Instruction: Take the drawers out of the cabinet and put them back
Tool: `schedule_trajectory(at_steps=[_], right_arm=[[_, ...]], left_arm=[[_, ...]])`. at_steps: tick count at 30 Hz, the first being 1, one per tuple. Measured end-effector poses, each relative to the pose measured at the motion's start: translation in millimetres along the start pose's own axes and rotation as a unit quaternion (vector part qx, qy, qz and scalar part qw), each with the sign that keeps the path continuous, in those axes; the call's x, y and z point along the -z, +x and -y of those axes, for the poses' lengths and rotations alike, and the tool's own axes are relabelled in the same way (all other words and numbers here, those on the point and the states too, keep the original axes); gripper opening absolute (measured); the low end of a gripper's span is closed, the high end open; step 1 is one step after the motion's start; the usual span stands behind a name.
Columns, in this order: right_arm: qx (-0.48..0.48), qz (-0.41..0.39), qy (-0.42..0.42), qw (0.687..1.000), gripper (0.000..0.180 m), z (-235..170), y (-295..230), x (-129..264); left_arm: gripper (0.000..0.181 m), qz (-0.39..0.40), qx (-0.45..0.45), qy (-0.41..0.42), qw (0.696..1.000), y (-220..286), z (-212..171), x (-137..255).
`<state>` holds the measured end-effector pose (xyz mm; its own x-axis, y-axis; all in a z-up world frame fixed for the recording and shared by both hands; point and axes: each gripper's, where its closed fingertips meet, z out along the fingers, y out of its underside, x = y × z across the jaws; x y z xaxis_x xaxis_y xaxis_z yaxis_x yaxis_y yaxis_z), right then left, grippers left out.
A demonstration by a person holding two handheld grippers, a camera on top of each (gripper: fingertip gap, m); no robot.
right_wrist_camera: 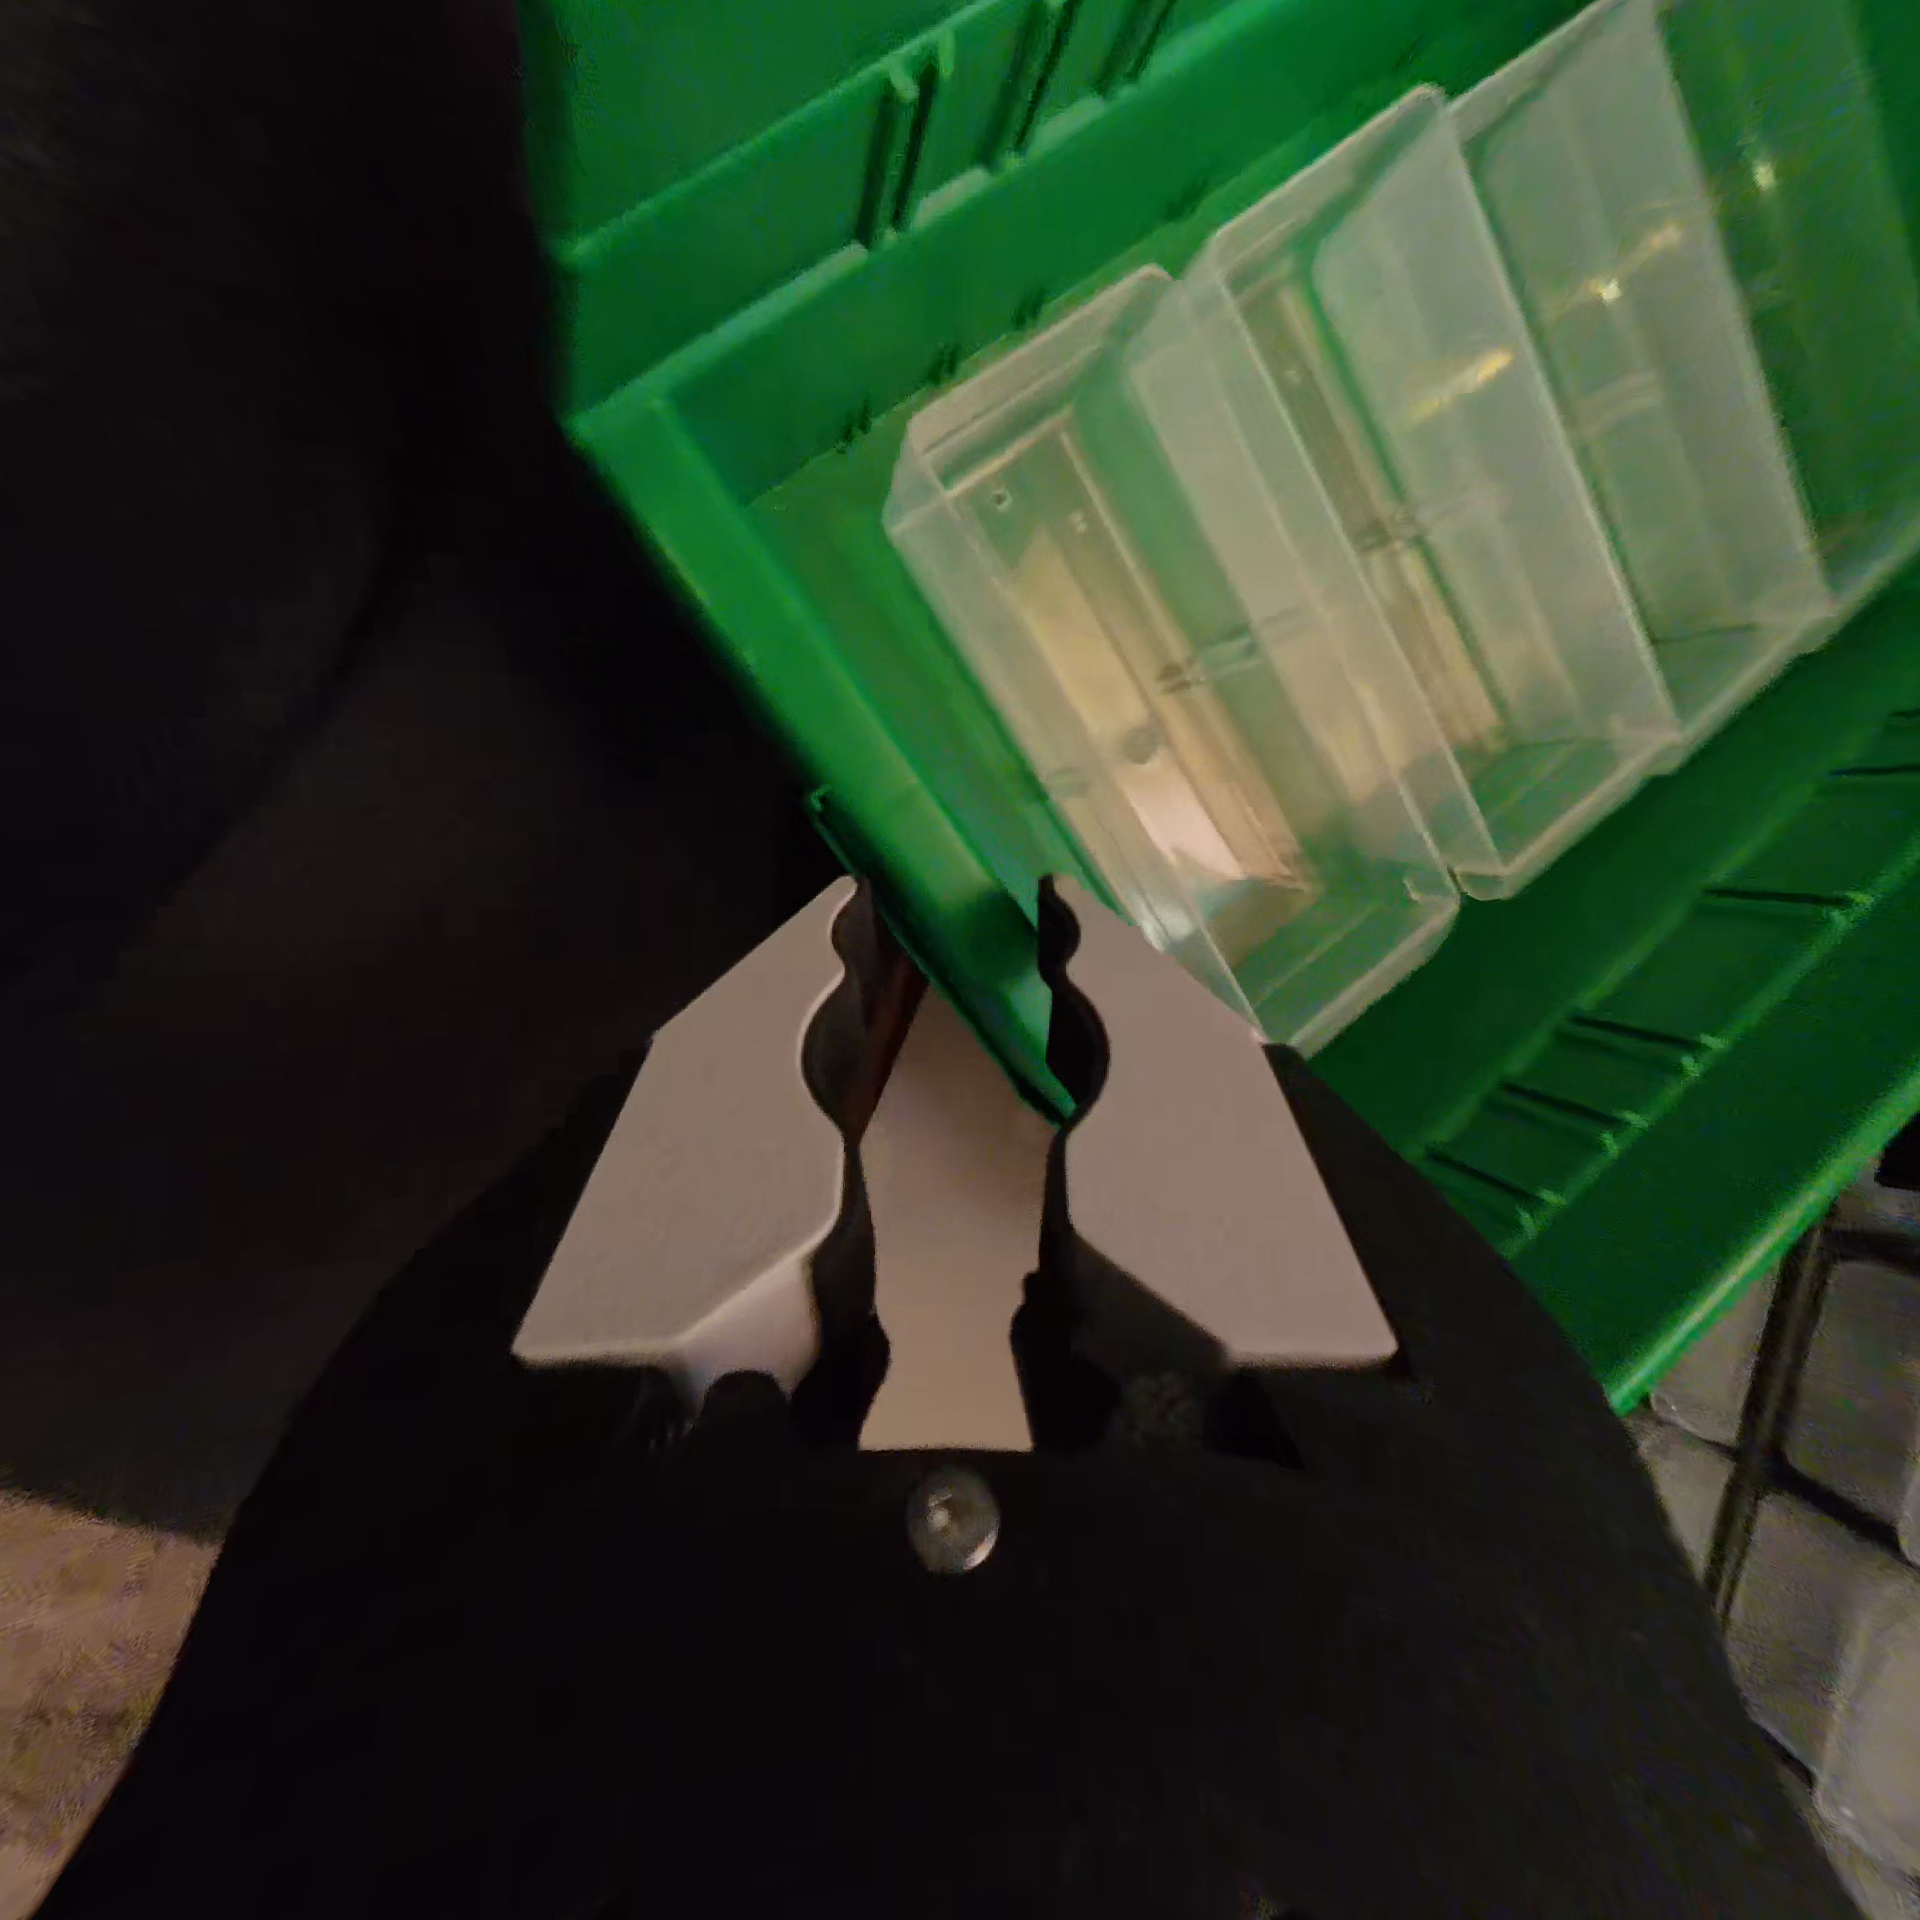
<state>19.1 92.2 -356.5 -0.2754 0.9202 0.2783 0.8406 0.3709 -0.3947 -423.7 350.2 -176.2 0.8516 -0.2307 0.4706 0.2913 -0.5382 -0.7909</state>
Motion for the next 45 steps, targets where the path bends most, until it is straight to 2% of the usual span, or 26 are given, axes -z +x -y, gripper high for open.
schedule_trajectory(at_steps=[5,9,17,25,27,29,33,37,41,43,45], right_arm=[[-0.008,-0.003,0.005,1.000,0.027,21,20,-15],[-0.028,-0.018,-0.006,0.999,0.027,47,48,-36],[-0.129,-0.037,0.011,0.991,0.024,125,118,-95],[-0.218,-0.071,0.031,0.973,0.021,199,207,-158],[-0.201,-0.100,0.042,0.973,0.027,211,226,-165],[-0.191,-0.107,0.056,0.974,0.042,220,230,-161],[-0.141,-0.110,0.113,0.977,0.037,230,210,-117],[-0.170,-0.106,0.188,0.961,0.032,210,188,-45],[-0.242,-0.164,0.300,0.908,0.044,171,192,57],[-0.269,-0.205,0.359,0.870,0.064,151,190,112],[-0.271,-0.240,0.413,0.836,0.060,135,178,163]], left_arm=[[0.003,-0.004,-0.006,0.009,1.000,6,6,3],[0.003,-0.009,-0.015,0.036,0.999,13,22,22],[0.002,-0.024,-0.019,0.099,0.995,24,51,71],[0.002,-0.034,-0.028,0.118,0.992,34,61,90],[0.002,-0.034,-0.030,0.119,0.992,35,62,91],[0.003,-0.034,-0.035,0.118,0.992,37,62,93],[0.003,-0.033,-0.039,0.115,0.992,39,62,94],[0.003,-0.044,-0.047,0.106,0.992,55,59,87],[0.003,-0.081,-0.070,0.089,0.990,102,55,63],[0.003,-0.106,-0.088,0.076,0.988,136,50,44],[0.003,-0.131,-0.106,0.064,0.984,175,41,21]])
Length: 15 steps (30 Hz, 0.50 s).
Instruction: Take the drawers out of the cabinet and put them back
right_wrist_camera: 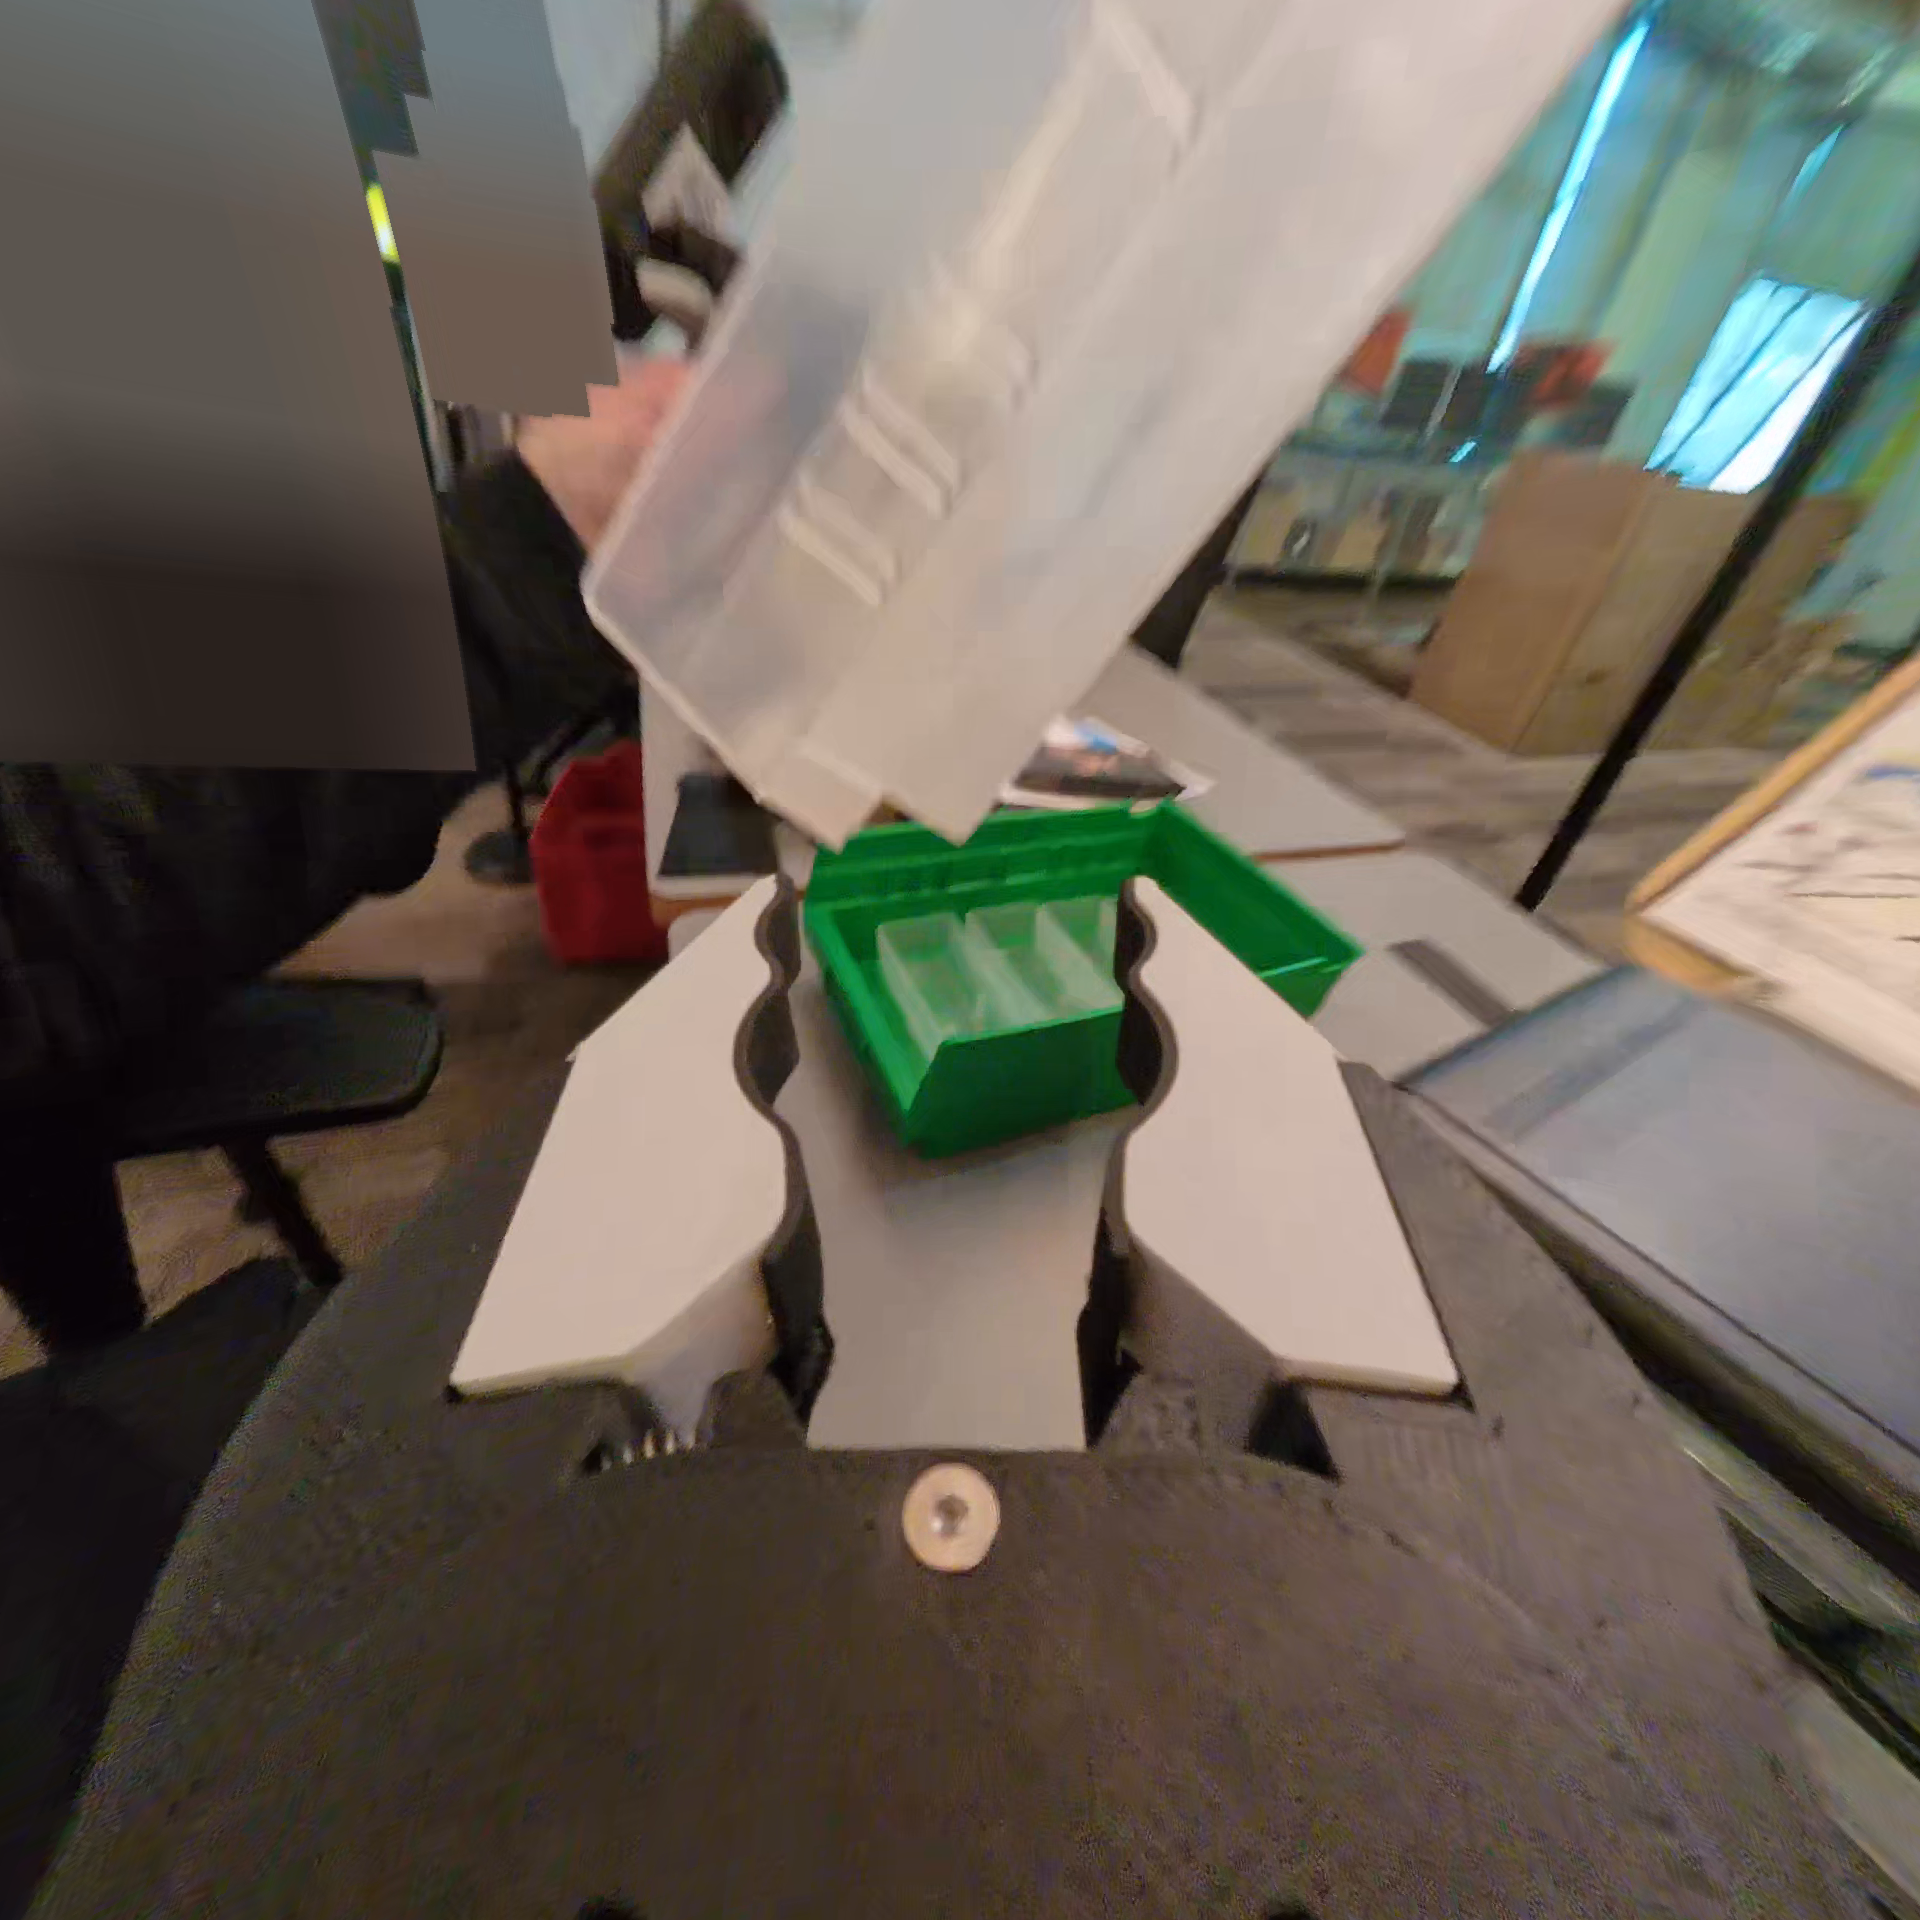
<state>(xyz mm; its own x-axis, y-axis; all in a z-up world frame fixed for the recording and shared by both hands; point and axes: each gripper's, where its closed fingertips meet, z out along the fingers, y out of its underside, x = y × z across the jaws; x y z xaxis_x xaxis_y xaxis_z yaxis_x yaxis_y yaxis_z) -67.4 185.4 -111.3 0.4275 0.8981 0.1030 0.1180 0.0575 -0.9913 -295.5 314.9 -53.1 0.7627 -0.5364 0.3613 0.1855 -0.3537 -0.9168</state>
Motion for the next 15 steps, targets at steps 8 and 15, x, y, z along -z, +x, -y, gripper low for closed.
schedule_trajectory(at_steps=[8,15], right_arm=[[0.030,-0.152,0.078,0.985,0.097,35,10,125],[0.050,-0.345,0.076,0.934,0.091,26,40,227]], left_arm=[[0.003,-0.095,-0.070,-0.089,0.989,142,-48,-129],[0.003,-0.203,-0.120,-0.139,0.962,298,-96,-225]])
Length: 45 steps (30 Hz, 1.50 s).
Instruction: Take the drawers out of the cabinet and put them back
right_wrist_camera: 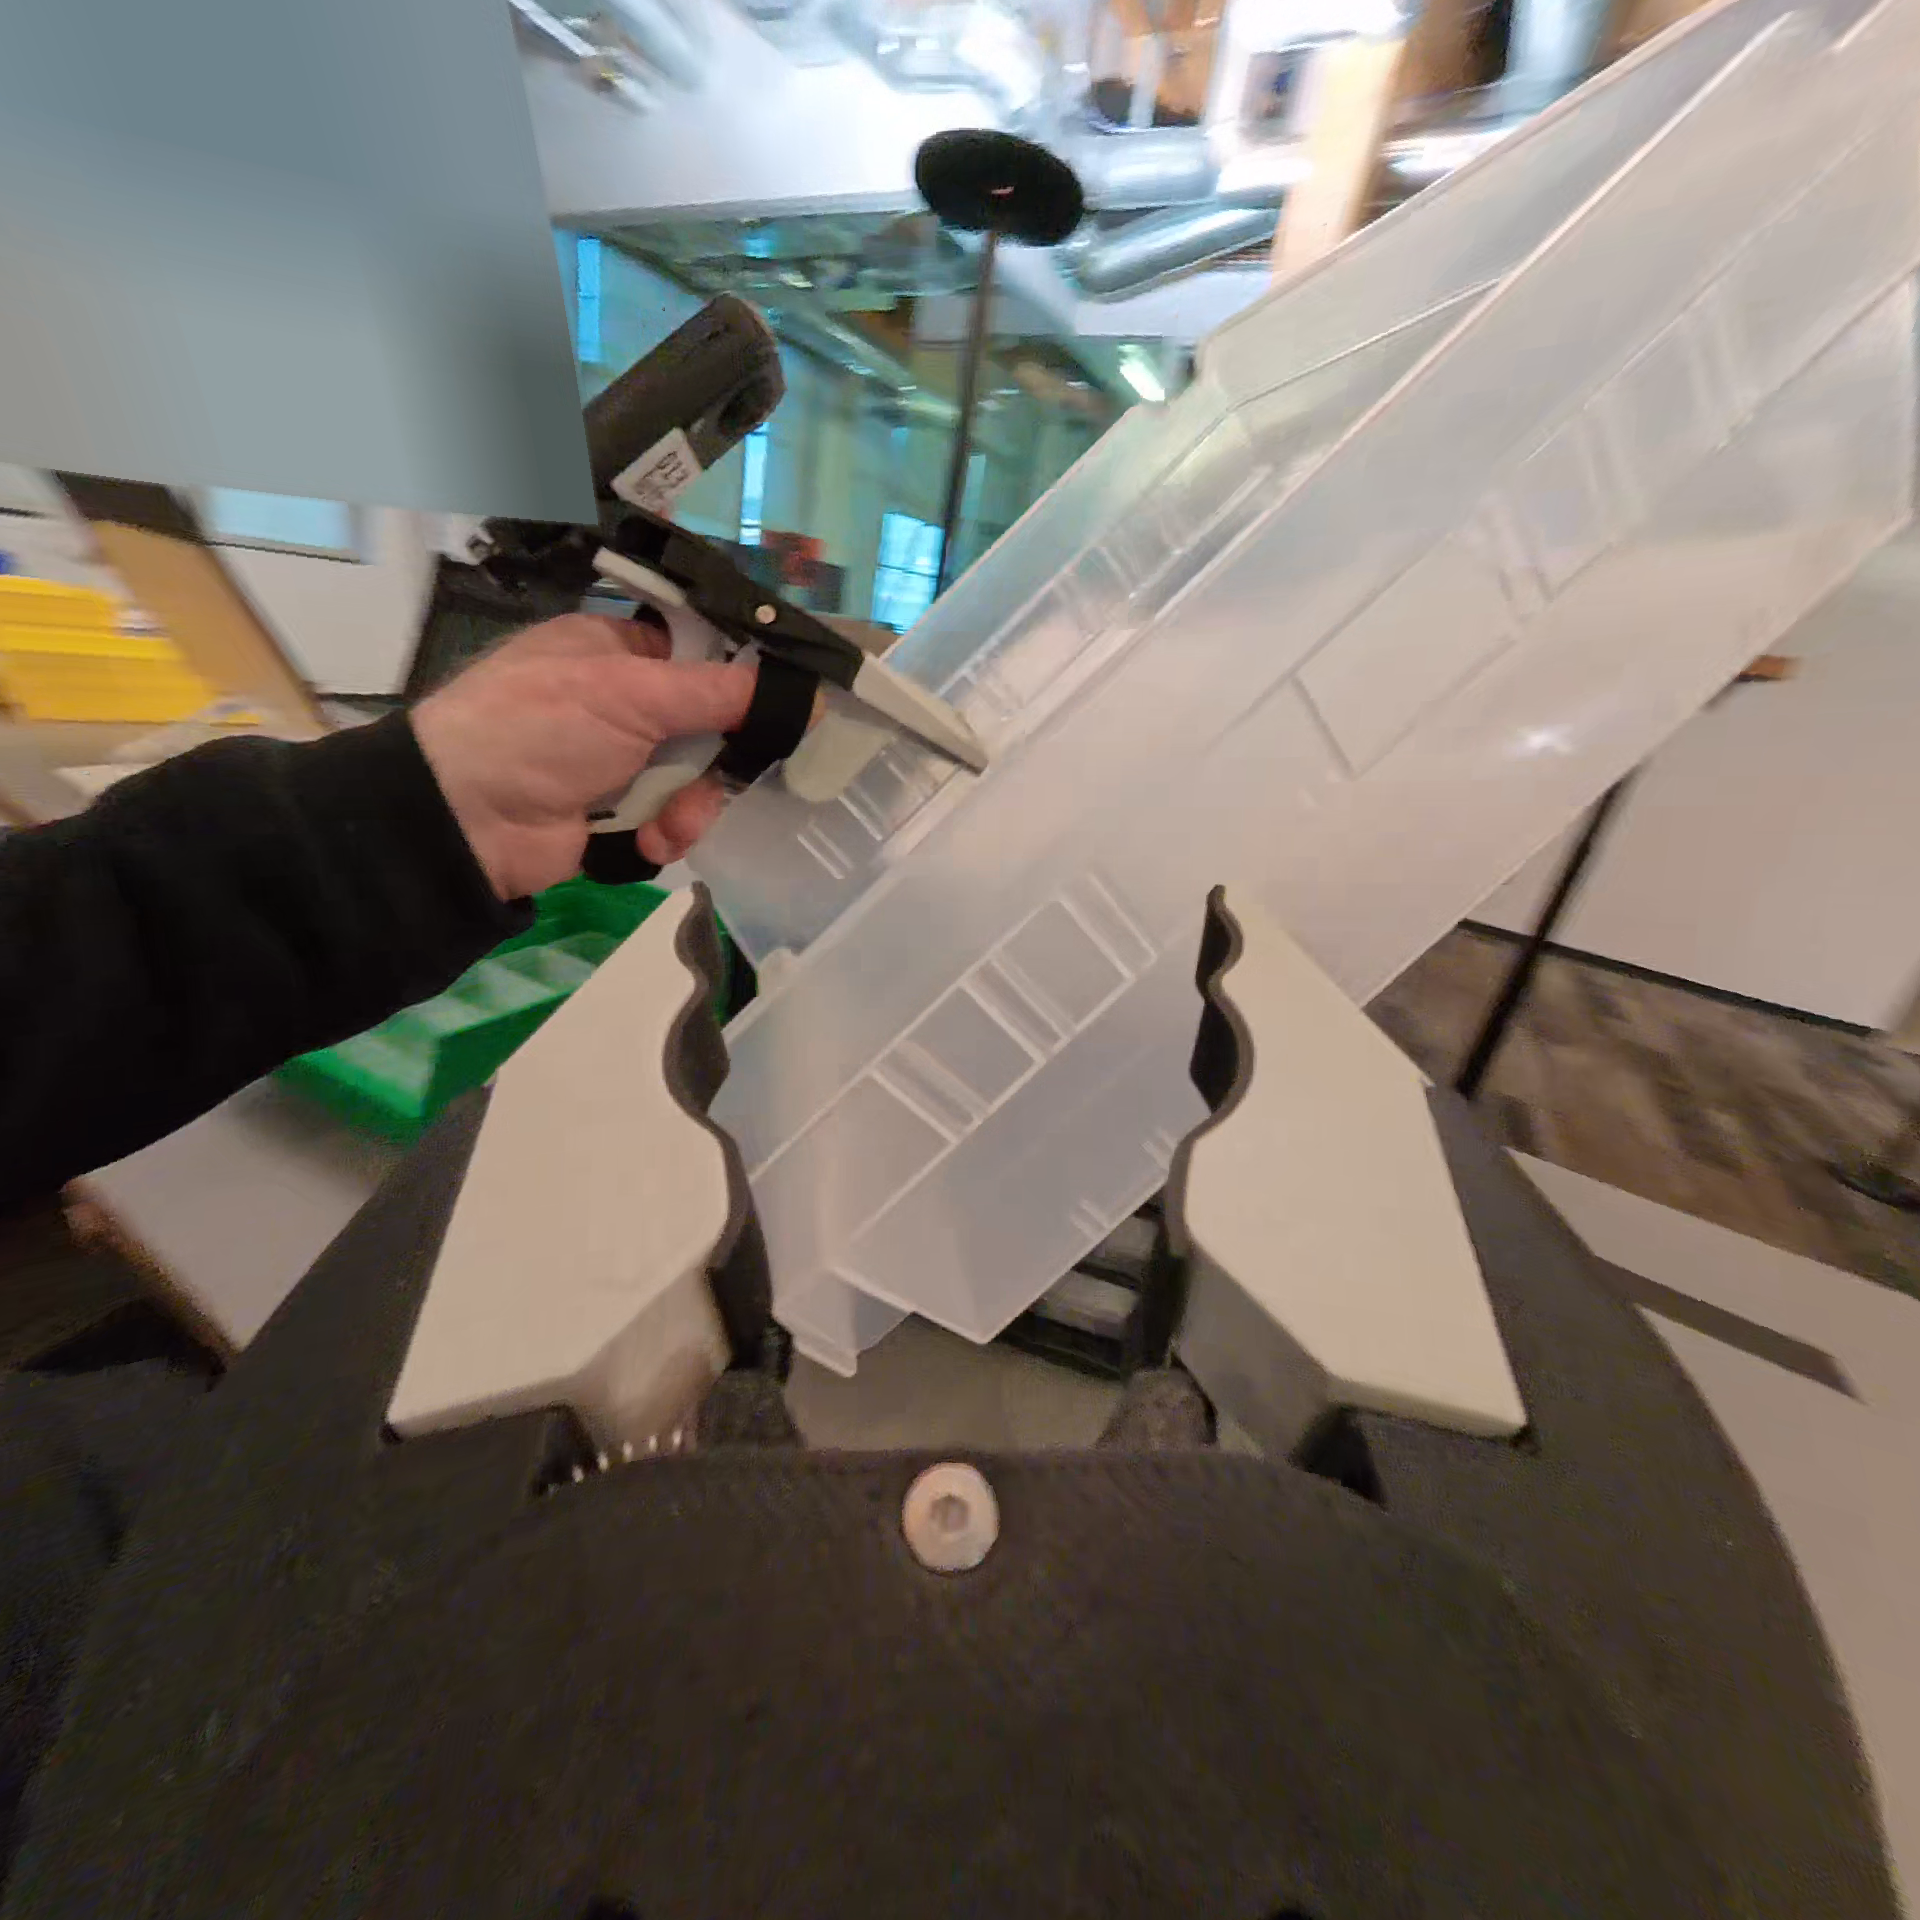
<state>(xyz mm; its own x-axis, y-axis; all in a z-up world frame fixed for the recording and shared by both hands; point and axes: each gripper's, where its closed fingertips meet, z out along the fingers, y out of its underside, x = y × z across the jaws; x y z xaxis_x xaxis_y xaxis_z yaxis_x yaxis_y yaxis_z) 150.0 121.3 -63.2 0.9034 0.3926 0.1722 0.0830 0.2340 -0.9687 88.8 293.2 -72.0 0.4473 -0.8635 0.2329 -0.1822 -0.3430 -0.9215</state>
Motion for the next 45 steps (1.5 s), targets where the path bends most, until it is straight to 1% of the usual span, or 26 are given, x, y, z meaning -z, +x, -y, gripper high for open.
schedule_trajectory(at_steps=[2,4,8,10,14,19,21,23,24,26,27,29,30,32,36,38,41,45], right_arm=[[0.003,-0.049,-0.004,0.999,0.087,-2,30,23],[-0.004,-0.080,0.004,0.997,0.081,-1,55,48],[-0.019,-0.146,0.011,0.989,0.080,-5,99,97],[-0.039,-0.169,0.000,0.985,0.080,-12,117,118],[-0.071,-0.196,-0.037,0.977,0.078,-39,144,149],[-0.160,-0.206,-0.089,0.961,0.077,-99,181,168],[-0.191,-0.198,-0.108,0.955,0.076,-119,191,168],[-0.204,-0.198,-0.107,0.953,0.061,-131,203,166],[-0.208,-0.197,-0.105,0.952,0.057,-137,210,164],[-0.226,-0.186,-0.115,0.949,0.058,-150,222,159],[-0.241,-0.178,-0.111,0.948,0.056,-155,228,157],[-0.259,-0.169,-0.107,0.945,0.052,-164,242,155],[-0.269,-0.164,-0.112,0.942,0.051,-170,247,154],[-0.291,-0.152,-0.120,0.937,0.051,-180,256,151],[-0.327,-0.136,-0.132,0.926,0.051,-200,276,149],[-0.344,-0.126,-0.127,0.922,0.051,-206,284,148],[-0.357,-0.115,-0.141,0.916,0.046,-217,297,145],[-0.386,-0.101,-0.161,0.903,0.041,-238,323,141]], left_arm=[[0.003,-0.025,-0.007,-0.015,1.000,27,1,-38],[0.003,-0.052,-0.007,-0.024,0.998,53,-1,-72],[0.003,-0.103,-0.005,-0.052,0.993,106,-16,-137],[0.004,-0.125,0.012,-0.073,0.989,128,-32,-167],[0.004,-0.165,0.061,-0.111,0.978,154,-70,-217],[0.013,-0.162,0.099,-0.187,0.964,156,-130,-266],[0.014,-0.159,0.123,-0.212,0.956,150,-153,-278],[0.015,-0.161,0.152,-0.229,0.948,144,-173,-286],[0.016,-0.164,0.165,-0.237,0.943,143,-182,-289],[0.019,-0.160,0.175,-0.254,0.938,139,-199,-293],[0.021,-0.157,0.178,-0.261,0.936,136,-205,-295],[0.023,-0.162,0.195,-0.263,0.931,134,-207,-296],[0.023,-0.159,0.193,-0.264,0.932,131,-207,-297],[0.029,-0.162,0.205,-0.273,0.926,130,-210,-298],[0.031,-0.163,0.223,-0.275,0.921,125,-216,-304],[0.036,-0.167,0.233,-0.265,0.921,125,-212,-306],[0.044,-0.166,0.239,-0.254,0.922,123,-207,-310],[0.060,-0.177,0.278,-0.228,0.916,124,-195,-319]])
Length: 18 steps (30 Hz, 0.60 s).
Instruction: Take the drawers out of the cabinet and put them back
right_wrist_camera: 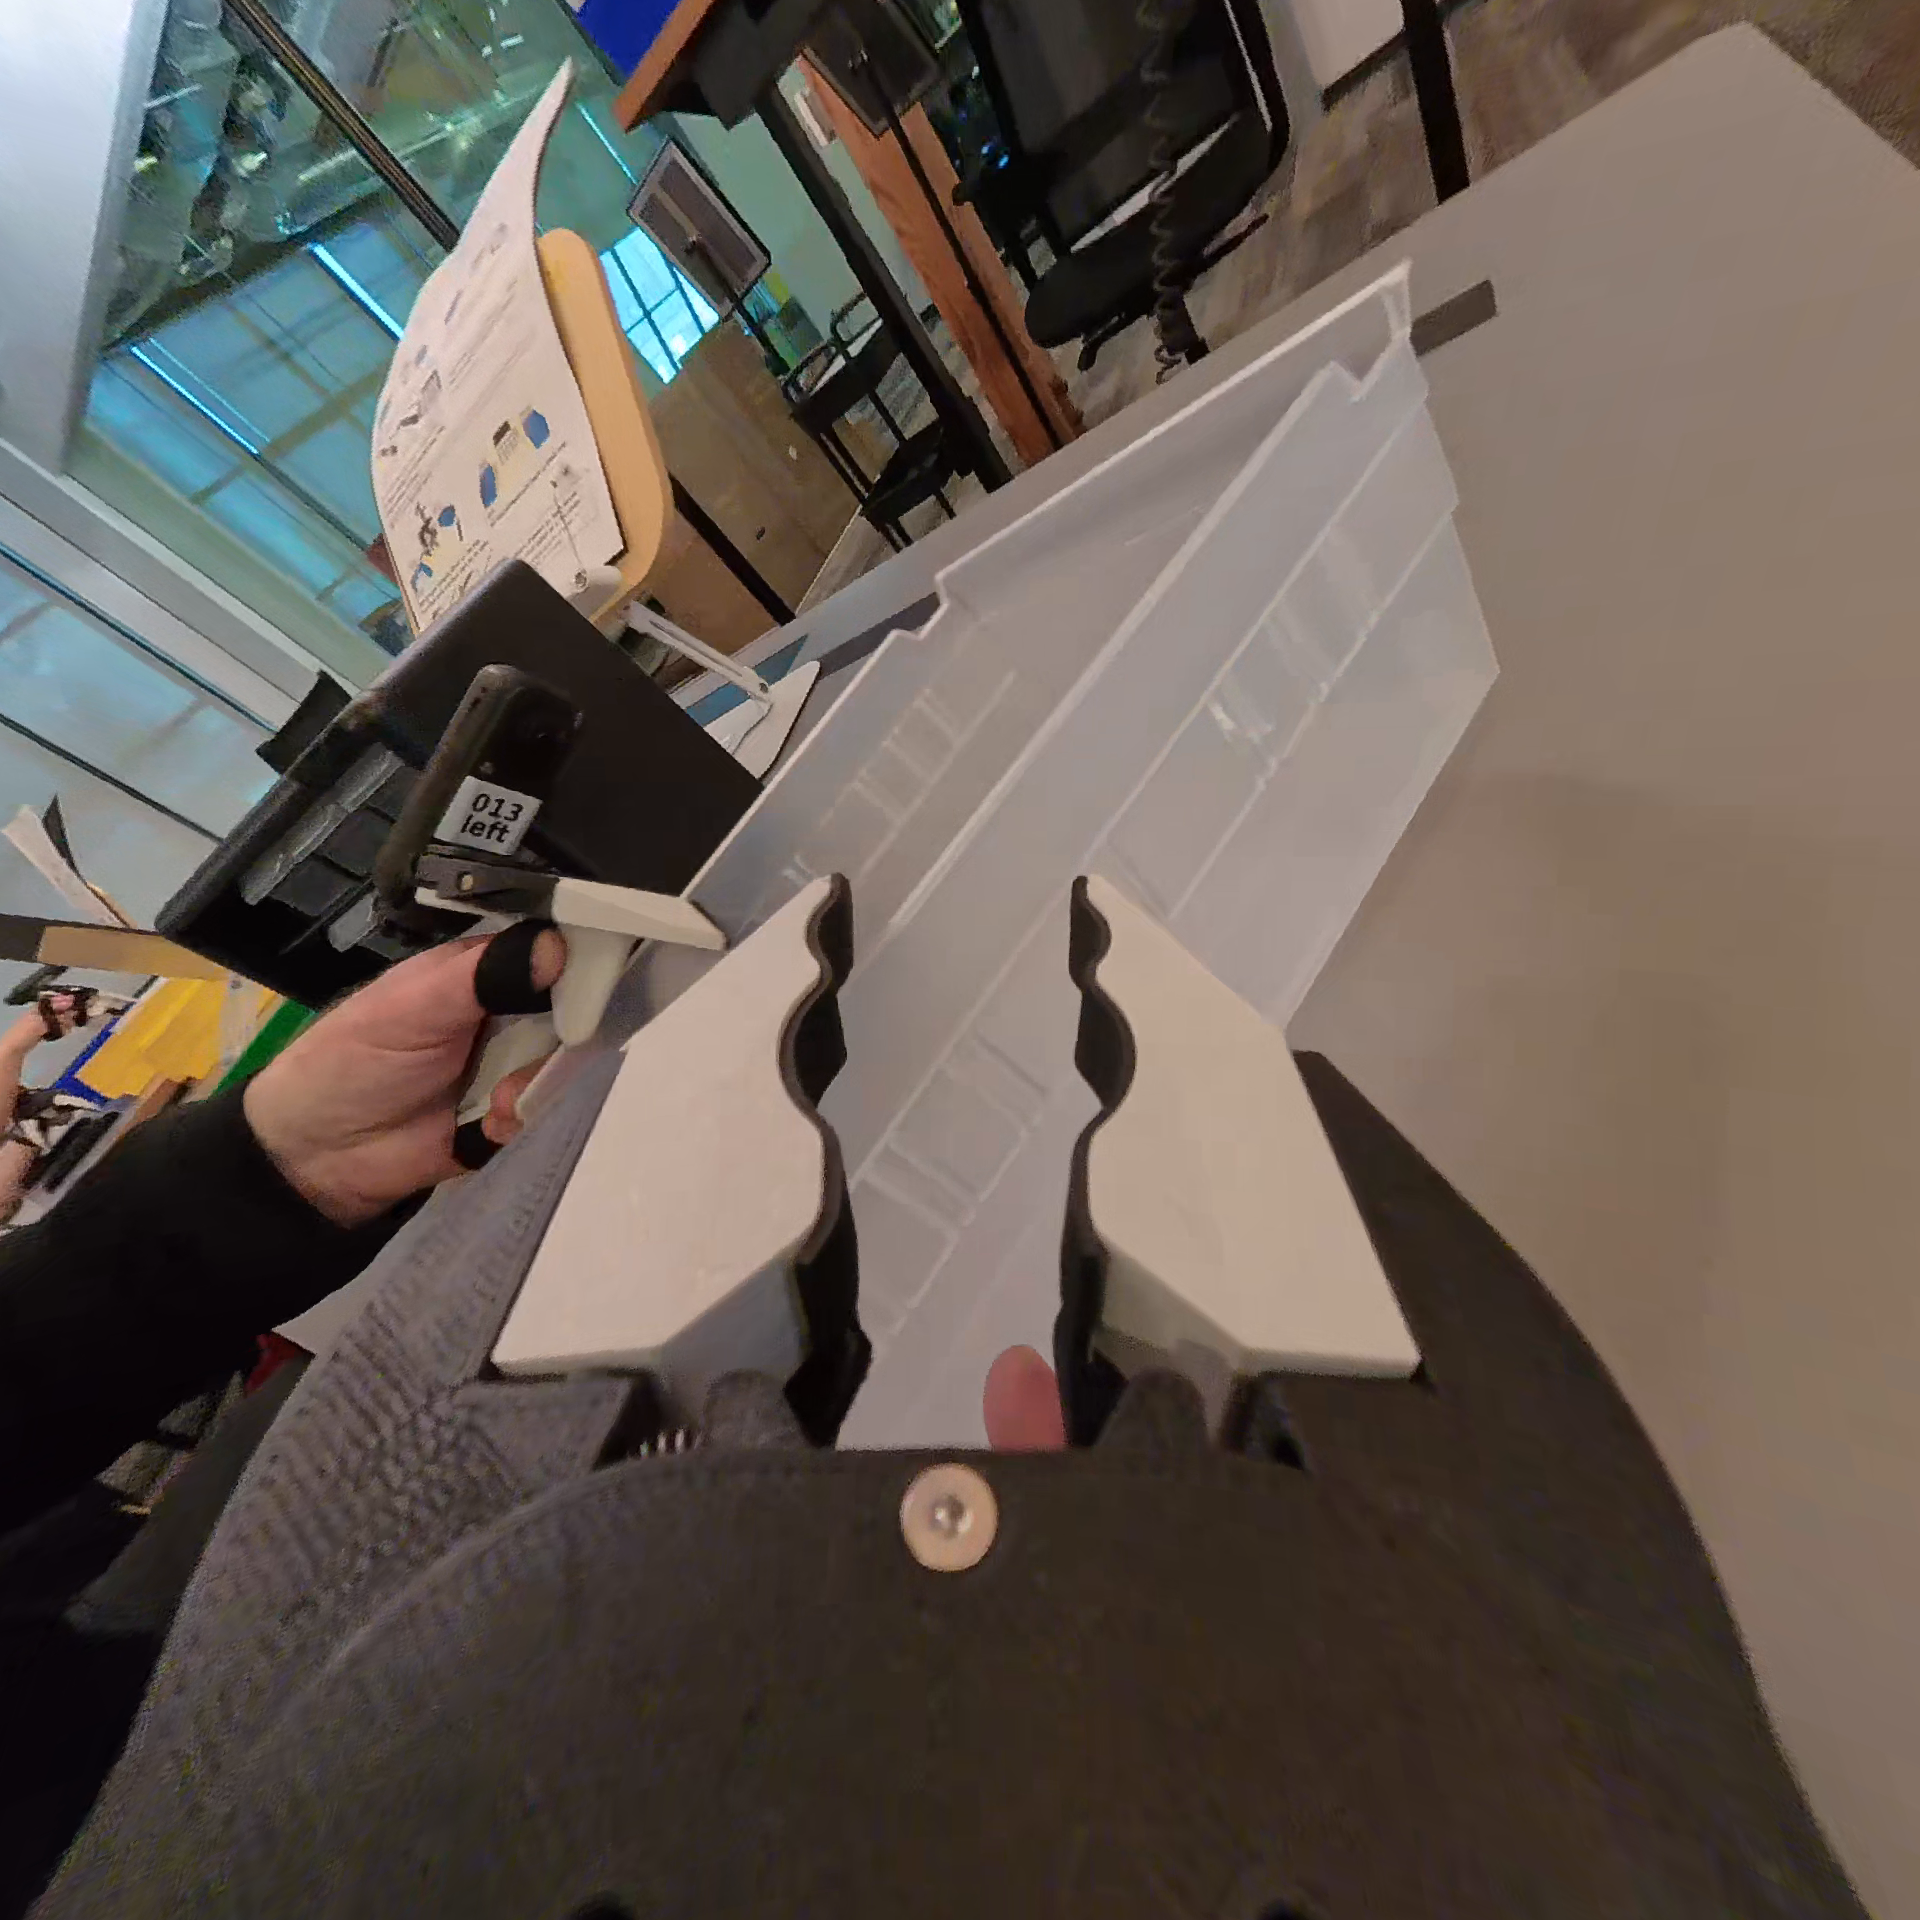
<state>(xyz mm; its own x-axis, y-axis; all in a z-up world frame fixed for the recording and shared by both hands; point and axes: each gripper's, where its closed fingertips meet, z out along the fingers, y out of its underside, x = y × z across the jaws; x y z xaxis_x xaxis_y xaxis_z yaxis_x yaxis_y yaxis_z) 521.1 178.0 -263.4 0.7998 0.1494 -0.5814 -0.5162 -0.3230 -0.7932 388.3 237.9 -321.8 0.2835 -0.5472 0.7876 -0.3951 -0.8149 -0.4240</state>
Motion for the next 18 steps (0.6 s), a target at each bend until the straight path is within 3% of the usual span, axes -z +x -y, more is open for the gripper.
schedule_trajectory(at_steps=[10,16,18], right_arm=[[0.004,-0.015,-0.053,0.998,0.013,32,67,-38],[0.010,-0.035,-0.113,0.993,0.033,35,87,-50],[0.011,-0.035,-0.096,0.995,0.040,48,86,-43]], left_arm=[[0.078,-0.036,0.026,0.044,0.998,9,22,-15],[0.088,-0.036,0.009,0.048,0.998,12,25,-11],[0.086,-0.037,-0.009,0.048,0.998,19,18,-4]])
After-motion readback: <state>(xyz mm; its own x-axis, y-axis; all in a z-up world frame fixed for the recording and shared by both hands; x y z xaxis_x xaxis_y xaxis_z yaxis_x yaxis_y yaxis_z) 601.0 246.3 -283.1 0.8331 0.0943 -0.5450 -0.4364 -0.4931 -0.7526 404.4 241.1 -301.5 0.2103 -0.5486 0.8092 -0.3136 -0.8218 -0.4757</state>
